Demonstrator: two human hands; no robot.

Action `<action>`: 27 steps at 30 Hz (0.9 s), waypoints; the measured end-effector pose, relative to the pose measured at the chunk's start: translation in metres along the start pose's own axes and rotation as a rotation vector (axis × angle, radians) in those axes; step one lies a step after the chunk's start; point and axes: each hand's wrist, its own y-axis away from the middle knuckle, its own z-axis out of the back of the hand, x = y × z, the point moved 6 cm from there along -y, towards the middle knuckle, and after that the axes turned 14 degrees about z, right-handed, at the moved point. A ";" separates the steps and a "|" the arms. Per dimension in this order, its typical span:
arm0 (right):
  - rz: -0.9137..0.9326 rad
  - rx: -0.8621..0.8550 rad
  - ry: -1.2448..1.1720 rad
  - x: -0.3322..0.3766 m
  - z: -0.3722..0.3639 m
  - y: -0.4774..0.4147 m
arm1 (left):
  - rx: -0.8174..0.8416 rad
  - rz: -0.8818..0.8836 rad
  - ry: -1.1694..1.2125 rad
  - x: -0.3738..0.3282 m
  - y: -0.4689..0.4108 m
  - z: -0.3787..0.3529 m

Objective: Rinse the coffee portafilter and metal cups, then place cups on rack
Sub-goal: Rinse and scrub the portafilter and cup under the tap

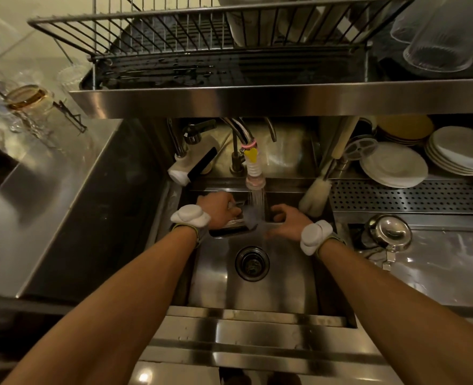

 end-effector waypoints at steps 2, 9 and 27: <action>0.008 0.017 0.022 0.003 0.002 -0.001 | -0.045 -0.020 -0.061 -0.004 0.001 0.003; -0.009 0.038 0.084 0.000 0.006 -0.001 | -0.159 -0.103 -0.204 -0.014 0.003 0.011; -0.011 0.057 0.094 -0.002 0.011 0.000 | -0.050 0.054 -0.095 -0.007 -0.001 0.014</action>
